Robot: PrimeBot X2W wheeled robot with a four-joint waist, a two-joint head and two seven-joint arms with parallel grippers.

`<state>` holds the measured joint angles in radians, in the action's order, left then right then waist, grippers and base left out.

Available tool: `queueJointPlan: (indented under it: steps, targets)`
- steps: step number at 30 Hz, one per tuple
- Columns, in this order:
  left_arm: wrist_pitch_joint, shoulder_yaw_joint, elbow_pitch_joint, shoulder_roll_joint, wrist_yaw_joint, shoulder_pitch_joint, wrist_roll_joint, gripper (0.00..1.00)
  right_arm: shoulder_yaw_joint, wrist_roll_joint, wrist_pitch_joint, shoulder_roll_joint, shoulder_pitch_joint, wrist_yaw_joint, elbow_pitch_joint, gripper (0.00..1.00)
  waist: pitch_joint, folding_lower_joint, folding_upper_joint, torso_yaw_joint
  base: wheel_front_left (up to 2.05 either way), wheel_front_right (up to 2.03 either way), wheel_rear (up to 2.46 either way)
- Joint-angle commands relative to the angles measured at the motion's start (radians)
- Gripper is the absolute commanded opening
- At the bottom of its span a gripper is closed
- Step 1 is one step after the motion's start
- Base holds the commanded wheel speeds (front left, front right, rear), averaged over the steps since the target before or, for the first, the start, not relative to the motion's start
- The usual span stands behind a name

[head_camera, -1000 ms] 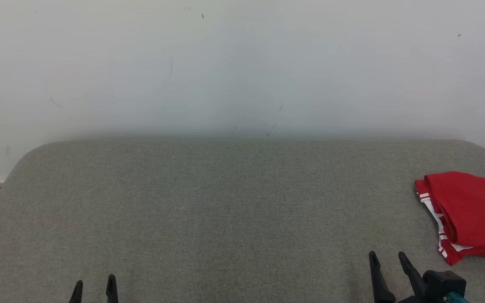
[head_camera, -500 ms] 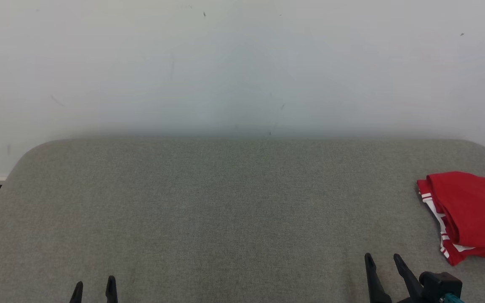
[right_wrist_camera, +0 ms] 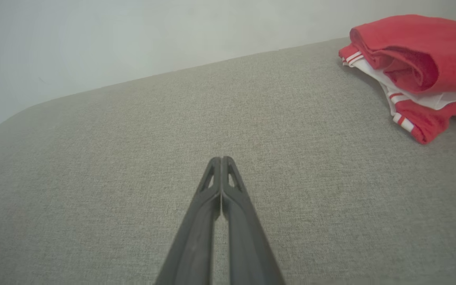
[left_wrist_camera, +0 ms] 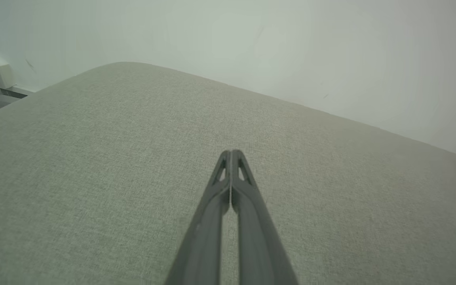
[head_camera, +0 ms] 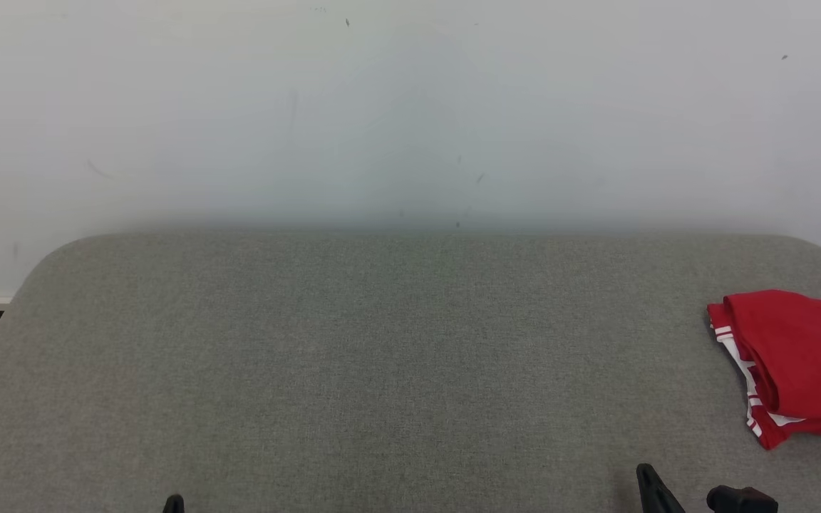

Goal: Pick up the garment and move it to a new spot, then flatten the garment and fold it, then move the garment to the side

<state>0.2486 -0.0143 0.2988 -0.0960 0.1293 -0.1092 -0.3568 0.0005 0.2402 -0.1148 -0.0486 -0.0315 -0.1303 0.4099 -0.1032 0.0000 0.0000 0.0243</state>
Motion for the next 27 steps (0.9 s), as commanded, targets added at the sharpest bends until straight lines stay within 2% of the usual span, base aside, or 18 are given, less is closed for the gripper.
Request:
queueJointPlan:
  steps: [1, 15, 27]
  targets:
    - [-0.014, -0.01, -0.009, 0.0, 0.0, 0.019, -0.047, 0.0, -0.011, 0.051, 0.007, -0.001, 0.025, 0.0, -0.014, 0.0, 0.002, 0.0, 0.0, 0.0, 0.0, 0.0, 0.0]
    - [-0.09, -0.032, 0.001, 0.008, 0.0, 0.078, -0.271, 0.0, -0.022, 0.301, 0.033, -0.001, 0.05, 0.0, -0.045, 0.0, 0.014, 0.0, 0.0, -0.003, 0.0, 0.0, 0.0]
    - [-0.143, -0.047, 0.009, 0.014, 0.001, 0.118, -0.424, 0.0, -0.033, 0.47, 0.053, -0.001, 0.069, 0.0, -0.062, 0.0, 0.024, 0.0, 0.0, -0.005, 0.0, 0.0, 0.0]
